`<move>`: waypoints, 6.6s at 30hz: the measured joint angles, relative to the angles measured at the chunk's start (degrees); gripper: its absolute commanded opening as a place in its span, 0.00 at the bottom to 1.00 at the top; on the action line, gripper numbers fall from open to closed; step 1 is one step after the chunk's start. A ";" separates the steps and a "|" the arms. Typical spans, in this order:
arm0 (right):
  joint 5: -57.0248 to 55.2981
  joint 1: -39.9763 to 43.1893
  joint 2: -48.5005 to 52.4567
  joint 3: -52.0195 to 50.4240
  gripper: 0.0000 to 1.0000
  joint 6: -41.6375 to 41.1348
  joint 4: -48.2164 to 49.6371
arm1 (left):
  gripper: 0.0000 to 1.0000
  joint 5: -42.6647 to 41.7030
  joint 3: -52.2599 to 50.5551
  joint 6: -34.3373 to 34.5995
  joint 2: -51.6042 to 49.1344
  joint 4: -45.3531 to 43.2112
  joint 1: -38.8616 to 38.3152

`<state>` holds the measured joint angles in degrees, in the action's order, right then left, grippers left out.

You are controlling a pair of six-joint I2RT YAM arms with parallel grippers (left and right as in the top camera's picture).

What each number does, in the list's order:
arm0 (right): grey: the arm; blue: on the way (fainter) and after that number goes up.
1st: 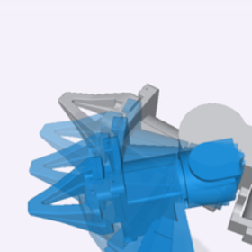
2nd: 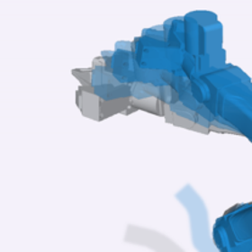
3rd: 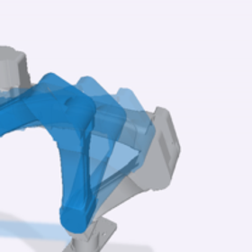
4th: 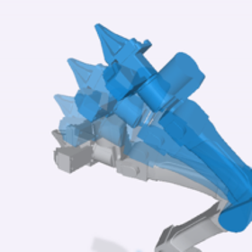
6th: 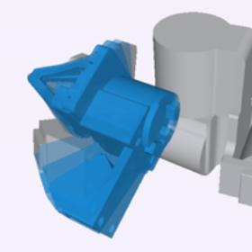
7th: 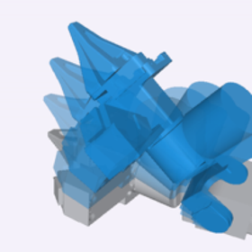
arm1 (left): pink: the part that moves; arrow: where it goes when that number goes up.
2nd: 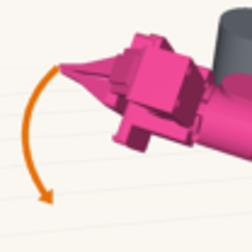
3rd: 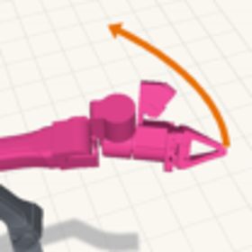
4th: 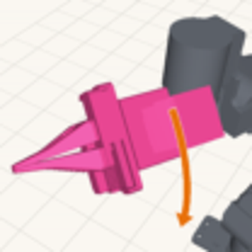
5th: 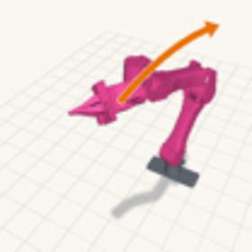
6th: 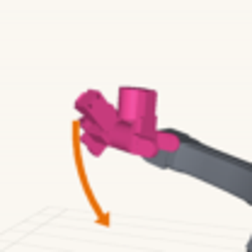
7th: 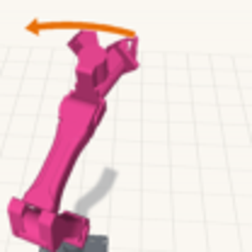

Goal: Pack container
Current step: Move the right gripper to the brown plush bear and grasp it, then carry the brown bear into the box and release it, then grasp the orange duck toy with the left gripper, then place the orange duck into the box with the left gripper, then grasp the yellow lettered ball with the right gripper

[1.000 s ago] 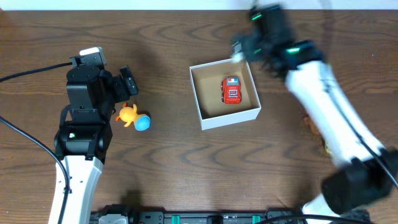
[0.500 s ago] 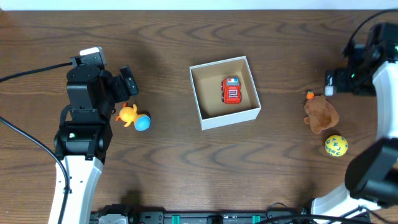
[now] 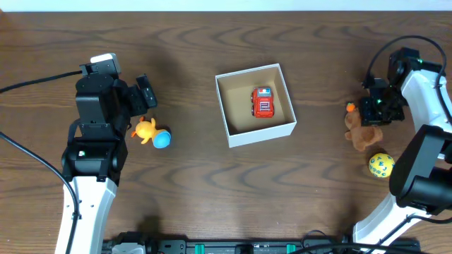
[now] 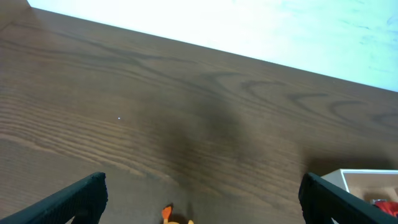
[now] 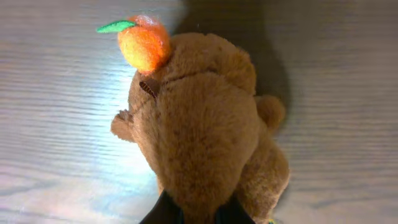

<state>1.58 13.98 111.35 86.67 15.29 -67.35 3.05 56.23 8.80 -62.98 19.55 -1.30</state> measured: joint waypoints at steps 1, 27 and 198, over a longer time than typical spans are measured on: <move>-0.02 -0.66 -0.07 2.16 0.01 -0.35 -1.07 | 0.98 0.00 0.00 0.02 0.00 0.02 0.00; 2.60 -46.47 -1.20 19.21 0.01 -32.94 7.80 | 0.98 -0.02 0.00 0.00 0.00 0.02 0.00; -1.31 13.70 -22.88 -24.28 0.99 -37.57 3.58 | 0.98 -6.08 22.47 10.71 -20.11 26.29 3.89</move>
<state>0.27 27.68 88.47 62.39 -22.28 -63.77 -3.03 78.70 19.51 -83.09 45.84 2.59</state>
